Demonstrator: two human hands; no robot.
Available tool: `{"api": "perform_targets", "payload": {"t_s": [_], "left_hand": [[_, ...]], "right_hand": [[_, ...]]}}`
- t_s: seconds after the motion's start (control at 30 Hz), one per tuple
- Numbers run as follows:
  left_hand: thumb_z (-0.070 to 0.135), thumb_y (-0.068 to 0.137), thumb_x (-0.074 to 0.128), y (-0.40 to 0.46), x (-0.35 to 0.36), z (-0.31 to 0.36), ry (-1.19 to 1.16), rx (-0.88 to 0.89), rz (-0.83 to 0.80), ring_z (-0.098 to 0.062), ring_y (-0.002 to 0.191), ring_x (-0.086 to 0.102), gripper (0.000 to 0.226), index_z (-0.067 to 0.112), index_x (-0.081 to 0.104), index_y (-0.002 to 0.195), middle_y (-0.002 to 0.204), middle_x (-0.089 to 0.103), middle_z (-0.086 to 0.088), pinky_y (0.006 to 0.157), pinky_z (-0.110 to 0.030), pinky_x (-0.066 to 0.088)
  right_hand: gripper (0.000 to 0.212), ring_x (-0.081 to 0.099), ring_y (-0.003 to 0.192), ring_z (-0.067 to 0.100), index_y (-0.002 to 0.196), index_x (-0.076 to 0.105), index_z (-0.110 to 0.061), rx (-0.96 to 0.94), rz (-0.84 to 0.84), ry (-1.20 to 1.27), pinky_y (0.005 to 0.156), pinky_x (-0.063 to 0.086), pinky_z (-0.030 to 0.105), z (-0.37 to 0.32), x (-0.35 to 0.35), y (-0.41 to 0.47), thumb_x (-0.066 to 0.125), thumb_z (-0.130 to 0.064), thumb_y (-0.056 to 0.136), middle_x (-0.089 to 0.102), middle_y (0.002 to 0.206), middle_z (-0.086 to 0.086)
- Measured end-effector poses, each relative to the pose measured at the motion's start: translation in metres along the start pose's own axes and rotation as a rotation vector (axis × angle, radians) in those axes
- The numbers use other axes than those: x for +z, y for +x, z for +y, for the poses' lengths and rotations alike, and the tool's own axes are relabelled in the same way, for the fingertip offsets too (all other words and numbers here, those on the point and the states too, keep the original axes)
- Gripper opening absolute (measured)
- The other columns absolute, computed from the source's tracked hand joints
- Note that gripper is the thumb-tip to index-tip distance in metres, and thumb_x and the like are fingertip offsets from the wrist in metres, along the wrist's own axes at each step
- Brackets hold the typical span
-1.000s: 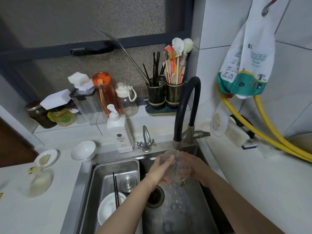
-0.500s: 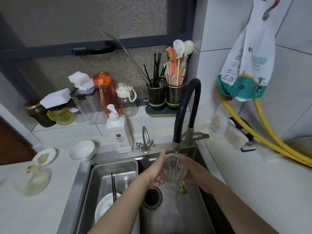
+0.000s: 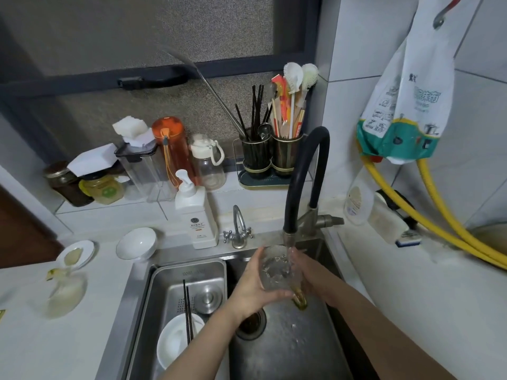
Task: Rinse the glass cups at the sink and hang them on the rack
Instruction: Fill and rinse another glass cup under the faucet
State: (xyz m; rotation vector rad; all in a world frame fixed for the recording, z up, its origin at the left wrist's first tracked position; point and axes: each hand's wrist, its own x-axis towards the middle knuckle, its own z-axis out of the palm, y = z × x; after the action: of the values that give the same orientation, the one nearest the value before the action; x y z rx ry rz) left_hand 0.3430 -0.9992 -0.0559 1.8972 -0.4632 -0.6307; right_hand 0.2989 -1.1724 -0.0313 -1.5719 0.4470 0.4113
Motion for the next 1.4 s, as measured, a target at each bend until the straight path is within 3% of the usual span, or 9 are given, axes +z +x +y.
{"api": "perform_targets", "payload": {"t_s": [0.13, 0.3, 0.43, 0.57, 0.67, 0.87, 1.03, 1.13, 1.4], "left_hand": [[0.054, 0.047, 0.090, 0.004, -0.002, -0.003, -0.027, -0.005, -0.024, 0.004, 0.131, 0.038, 0.127, 0.033, 0.020, 0.150, 0.141, 0.040, 0.017, 0.110, -0.017, 0.031], [0.010, 0.066, 0.088, 0.007, 0.002, 0.001, -0.068, 0.010, -0.055, 0.013, 0.117, 0.049, 0.093, 0.030, 0.030, 0.136, 0.127, 0.050, 0.018, 0.088, -0.001, 0.038], [0.011, 0.061, 0.091, 0.013, 0.012, 0.005, -0.073, 0.016, -0.019, 0.014, 0.109, 0.055, 0.094, 0.026, 0.035, 0.135, 0.122, 0.056, 0.014, 0.089, -0.008, 0.044], [0.020, 0.062, 0.092, 0.016, 0.020, 0.013, -0.057, 0.031, 0.089, 0.021, 0.104, 0.052, 0.088, 0.040, 0.034, 0.125, 0.118, 0.056, 0.020, 0.084, 0.000, 0.042], [0.028, 0.060, 0.092, 0.018, 0.024, 0.015, -0.044, 0.027, 0.148, 0.024, 0.102, 0.049, 0.088, 0.041, 0.035, 0.126, 0.116, 0.054, 0.025, 0.083, 0.001, 0.040], [0.039, 0.056, 0.091, 0.023, 0.025, 0.021, -0.034, 0.045, 0.166, 0.011, 0.114, 0.051, 0.094, 0.038, 0.037, 0.133, 0.124, 0.054, 0.022, 0.095, -0.012, 0.042], [0.037, 0.055, 0.092, 0.026, 0.027, 0.023, -0.044, 0.066, 0.176, 0.008, 0.113, 0.055, 0.093, 0.036, 0.040, 0.132, 0.122, 0.058, 0.018, 0.096, -0.016, 0.043], [0.036, 0.055, 0.092, 0.027, 0.027, 0.026, -0.048, 0.067, 0.173, 0.007, 0.110, 0.057, 0.089, 0.037, 0.041, 0.129, 0.119, 0.061, 0.016, 0.095, -0.017, 0.045], [0.036, 0.052, 0.092, 0.032, 0.028, 0.026, -0.037, 0.055, 0.171, -0.003, 0.109, 0.062, 0.088, 0.038, 0.043, 0.125, 0.115, 0.064, 0.011, 0.101, -0.033, 0.048]], "right_hand": [[0.044, 0.059, 0.118, 0.008, 0.134, 0.048, -0.033, -0.184, -0.130, 0.005, 0.102, 0.047, 0.033, 0.000, -0.006, -0.022, 0.039, -0.053, 0.096, 0.059, 0.132, -0.009], [0.038, 0.049, 0.130, 0.009, 0.139, 0.044, -0.033, -0.326, -0.161, 0.002, 0.110, 0.040, 0.038, 0.020, -0.015, -0.029, 0.037, -0.024, 0.102, 0.054, 0.139, -0.011], [0.039, 0.051, 0.129, 0.010, 0.140, 0.043, -0.036, -0.297, -0.109, 0.037, 0.110, 0.040, 0.044, 0.028, -0.019, -0.021, 0.039, -0.031, 0.102, 0.055, 0.138, -0.010], [0.034, 0.059, 0.118, 0.004, 0.133, 0.052, -0.035, -0.295, -0.015, 0.071, 0.094, 0.051, 0.022, 0.023, -0.021, -0.013, 0.040, -0.036, 0.100, 0.063, 0.127, -0.014], [0.046, 0.058, 0.120, 0.014, 0.128, 0.058, -0.033, -0.268, 0.146, 0.061, 0.104, 0.046, 0.041, 0.025, -0.035, 0.001, 0.045, -0.055, 0.089, 0.063, 0.128, -0.007], [0.057, 0.025, 0.144, 0.022, 0.148, 0.030, -0.017, -0.322, 0.384, -0.102, 0.115, 0.021, 0.040, 0.007, -0.081, 0.015, 0.041, -0.042, 0.099, 0.030, 0.154, 0.001], [0.109, 0.012, 0.148, 0.017, 0.152, 0.016, -0.018, -0.314, 0.395, -0.313, 0.121, 0.013, 0.045, 0.028, -0.125, 0.062, 0.045, -0.084, 0.070, 0.015, 0.160, 0.001], [0.098, 0.002, 0.149, 0.019, 0.153, 0.002, -0.008, -0.228, 0.388, -0.315, 0.122, 0.006, 0.038, 0.016, -0.125, 0.068, 0.052, -0.060, 0.086, 0.002, 0.161, 0.003], [0.116, 0.034, 0.140, 0.020, 0.145, 0.030, -0.013, -0.242, 0.378, -0.245, 0.117, 0.028, 0.045, 0.058, -0.162, 0.130, 0.059, -0.085, 0.060, 0.036, 0.152, 0.004]]}}
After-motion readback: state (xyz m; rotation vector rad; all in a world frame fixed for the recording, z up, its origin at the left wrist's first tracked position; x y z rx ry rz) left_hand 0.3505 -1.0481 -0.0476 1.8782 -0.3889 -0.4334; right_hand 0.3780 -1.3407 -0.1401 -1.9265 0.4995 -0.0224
